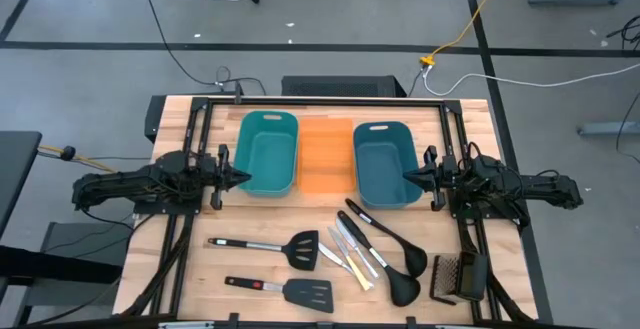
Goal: Pick & Place Kitchen Items
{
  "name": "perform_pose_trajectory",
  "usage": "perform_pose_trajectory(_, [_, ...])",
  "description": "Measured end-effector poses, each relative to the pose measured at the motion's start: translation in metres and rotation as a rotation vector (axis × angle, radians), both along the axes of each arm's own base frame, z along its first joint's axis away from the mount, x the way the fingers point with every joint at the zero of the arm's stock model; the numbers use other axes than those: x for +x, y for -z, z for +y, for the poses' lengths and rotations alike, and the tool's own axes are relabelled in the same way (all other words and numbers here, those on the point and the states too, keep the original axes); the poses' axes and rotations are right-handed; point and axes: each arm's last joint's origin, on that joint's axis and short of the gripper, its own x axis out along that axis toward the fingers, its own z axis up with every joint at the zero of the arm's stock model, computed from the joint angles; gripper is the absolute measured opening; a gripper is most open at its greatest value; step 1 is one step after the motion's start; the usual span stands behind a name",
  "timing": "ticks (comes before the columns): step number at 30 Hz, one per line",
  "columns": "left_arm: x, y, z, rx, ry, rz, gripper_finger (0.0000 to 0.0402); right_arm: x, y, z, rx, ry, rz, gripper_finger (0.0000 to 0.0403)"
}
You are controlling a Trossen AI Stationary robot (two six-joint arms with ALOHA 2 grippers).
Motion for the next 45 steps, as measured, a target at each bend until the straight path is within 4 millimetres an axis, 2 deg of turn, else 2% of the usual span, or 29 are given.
perform_pose_trajectory(36, [0.0000,-0.0001,0.0000,-0.003,0.000,-0.002,0.0022,0.0000,-0.0002,0.0000,0.000,0.000,-0.002,0.0011])
perform_pose_trajectory(45, [-0.0002,-0.0096,0.0000,0.026,0.000,-0.106,0.0022,0.0000,-0.0002,0.0000,0.001,0.000,-0.002,0.0011])
